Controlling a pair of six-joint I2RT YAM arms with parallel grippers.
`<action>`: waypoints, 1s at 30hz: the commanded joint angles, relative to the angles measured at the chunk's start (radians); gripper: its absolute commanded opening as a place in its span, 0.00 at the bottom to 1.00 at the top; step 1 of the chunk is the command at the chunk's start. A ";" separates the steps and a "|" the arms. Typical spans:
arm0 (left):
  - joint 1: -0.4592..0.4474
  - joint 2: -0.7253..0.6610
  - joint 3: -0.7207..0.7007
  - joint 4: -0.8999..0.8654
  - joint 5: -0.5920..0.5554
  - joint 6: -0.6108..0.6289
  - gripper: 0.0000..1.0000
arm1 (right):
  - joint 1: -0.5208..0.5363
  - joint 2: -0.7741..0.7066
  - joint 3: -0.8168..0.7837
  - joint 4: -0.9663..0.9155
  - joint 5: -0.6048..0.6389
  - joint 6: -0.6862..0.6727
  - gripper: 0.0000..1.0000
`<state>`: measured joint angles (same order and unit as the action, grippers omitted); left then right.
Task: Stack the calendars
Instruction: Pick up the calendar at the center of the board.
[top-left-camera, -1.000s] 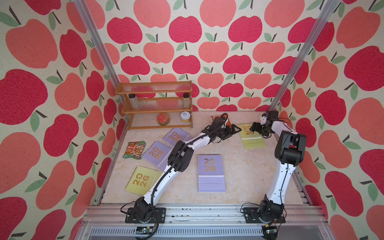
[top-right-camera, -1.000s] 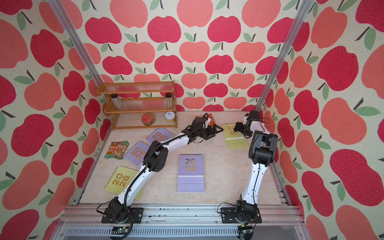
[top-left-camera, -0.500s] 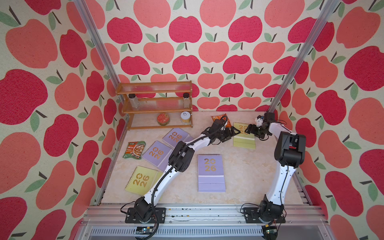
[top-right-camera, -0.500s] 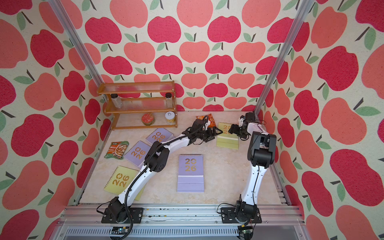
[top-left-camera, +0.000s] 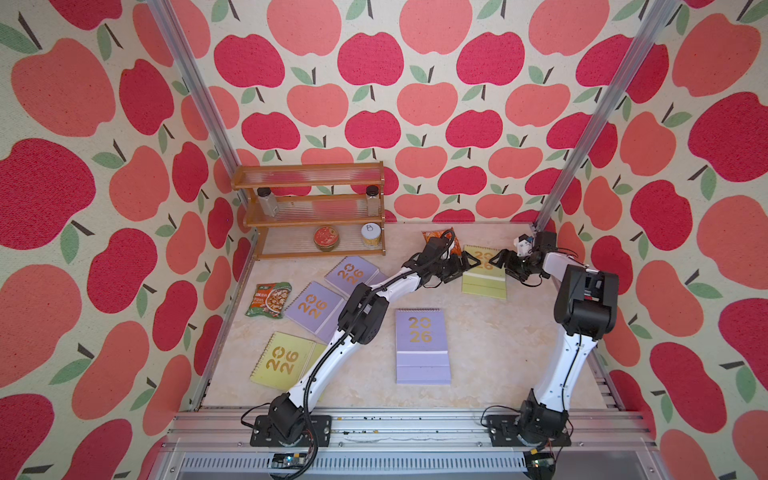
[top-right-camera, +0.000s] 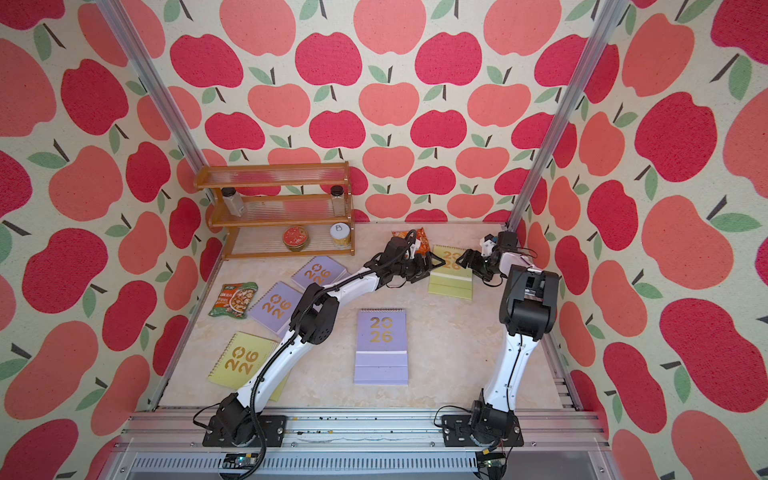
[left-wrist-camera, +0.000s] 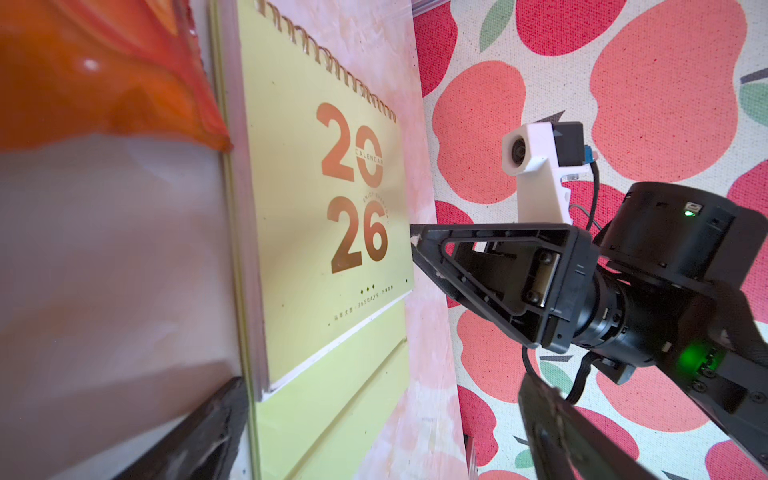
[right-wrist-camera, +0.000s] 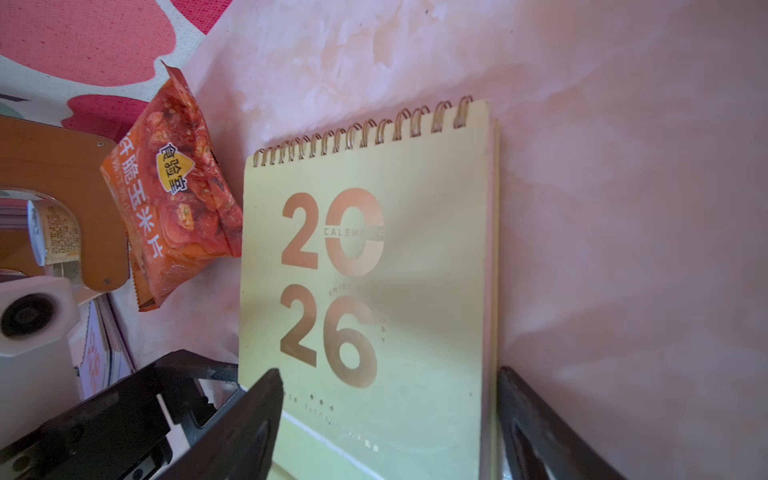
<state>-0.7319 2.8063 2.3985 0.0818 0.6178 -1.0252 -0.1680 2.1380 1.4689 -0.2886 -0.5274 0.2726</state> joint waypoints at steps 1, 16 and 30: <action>-0.011 0.038 0.019 -0.020 0.026 -0.011 1.00 | -0.003 0.006 -0.109 -0.034 -0.145 0.092 0.81; -0.024 0.028 -0.020 0.020 0.048 -0.039 0.99 | -0.052 -0.128 -0.351 0.133 -0.273 0.163 0.74; -0.022 -0.028 -0.130 0.078 0.046 -0.046 1.00 | -0.074 -0.250 -0.453 0.225 -0.229 0.200 0.61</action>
<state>-0.7319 2.7876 2.3177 0.1959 0.6373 -1.0649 -0.2428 1.9358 1.0454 -0.0750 -0.7712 0.4511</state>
